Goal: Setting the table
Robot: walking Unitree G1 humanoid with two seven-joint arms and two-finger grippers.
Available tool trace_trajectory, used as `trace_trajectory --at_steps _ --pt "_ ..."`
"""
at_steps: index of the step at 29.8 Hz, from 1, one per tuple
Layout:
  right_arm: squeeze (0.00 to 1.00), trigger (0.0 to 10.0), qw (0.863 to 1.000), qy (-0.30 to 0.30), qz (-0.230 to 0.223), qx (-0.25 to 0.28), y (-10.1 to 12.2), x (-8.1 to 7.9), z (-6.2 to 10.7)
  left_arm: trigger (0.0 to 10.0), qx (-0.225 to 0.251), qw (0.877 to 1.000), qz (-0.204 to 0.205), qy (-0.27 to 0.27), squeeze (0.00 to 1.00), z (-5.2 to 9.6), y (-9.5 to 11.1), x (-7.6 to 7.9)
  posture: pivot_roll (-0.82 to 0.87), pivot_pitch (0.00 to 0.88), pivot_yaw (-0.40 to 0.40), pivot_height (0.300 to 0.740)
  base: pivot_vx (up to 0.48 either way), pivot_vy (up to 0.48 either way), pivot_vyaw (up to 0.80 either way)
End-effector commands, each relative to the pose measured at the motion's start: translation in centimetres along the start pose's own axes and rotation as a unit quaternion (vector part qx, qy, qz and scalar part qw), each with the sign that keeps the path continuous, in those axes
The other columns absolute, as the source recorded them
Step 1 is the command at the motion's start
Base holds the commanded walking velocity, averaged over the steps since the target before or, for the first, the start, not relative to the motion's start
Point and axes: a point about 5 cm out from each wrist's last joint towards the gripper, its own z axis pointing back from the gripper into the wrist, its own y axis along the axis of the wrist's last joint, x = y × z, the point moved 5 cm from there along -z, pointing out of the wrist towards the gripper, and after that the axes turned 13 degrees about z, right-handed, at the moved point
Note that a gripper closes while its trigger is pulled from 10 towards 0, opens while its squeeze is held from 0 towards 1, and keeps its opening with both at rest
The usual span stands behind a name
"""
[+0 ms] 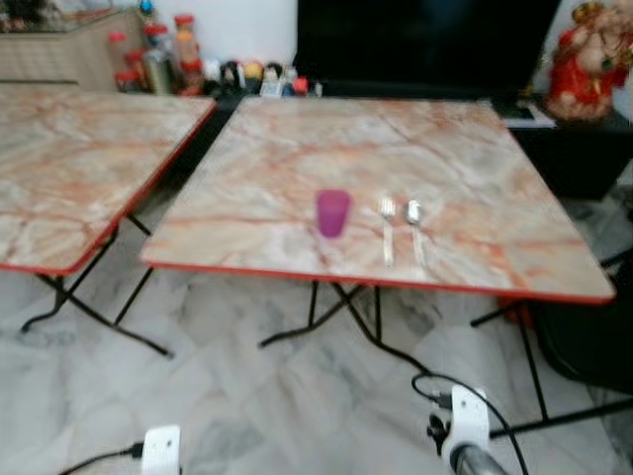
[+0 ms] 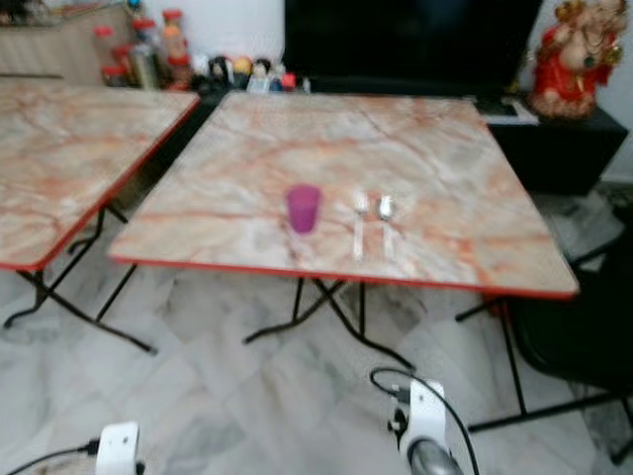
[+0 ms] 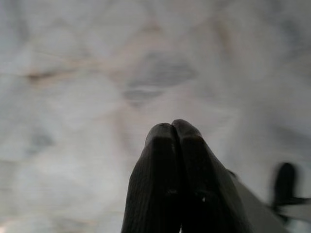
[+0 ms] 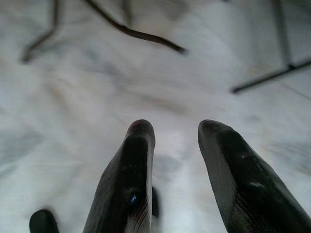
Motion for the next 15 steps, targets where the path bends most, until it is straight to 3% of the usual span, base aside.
trace_trajectory --at_steps 1,8,12,15 --pt "0.0 10.0 1.0 0.01 -0.007 0.0 0.2 -1.0 0.0 10.0 0.004 1.0 -0.001 0.019 0.0 0.0 0.5 -1.5 -0.01 0.0 -0.009 0.74 0.0 0.0 0.0" --pt "0.0 10.0 1.0 0.0 -0.019 -0.017 -0.7 -0.6 0.1 10.0 -0.001 1.0 -0.003 0.019 0.0 0.0 0.3 -1.6 -0.01 0.0 -0.01 0.74 0.0 0.0 0.0" --pt "0.0 10.0 0.999 0.006 -0.027 -0.019 -0.8 -0.8 0.1 10.0 -0.003 1.0 -0.001 0.023 0.0 0.0 0.2 -1.8 -0.01 0.0 -0.011 0.74 0.311 0.0 0.0" --pt "0.0 10.0 0.999 0.01 -0.037 -0.017 -0.8 -0.9 0.1 10.0 -0.003 1.0 -0.001 0.024 0.0 0.0 0.2 -1.8 -0.01 0.0 -0.011 0.74 0.337 0.0 -0.69"
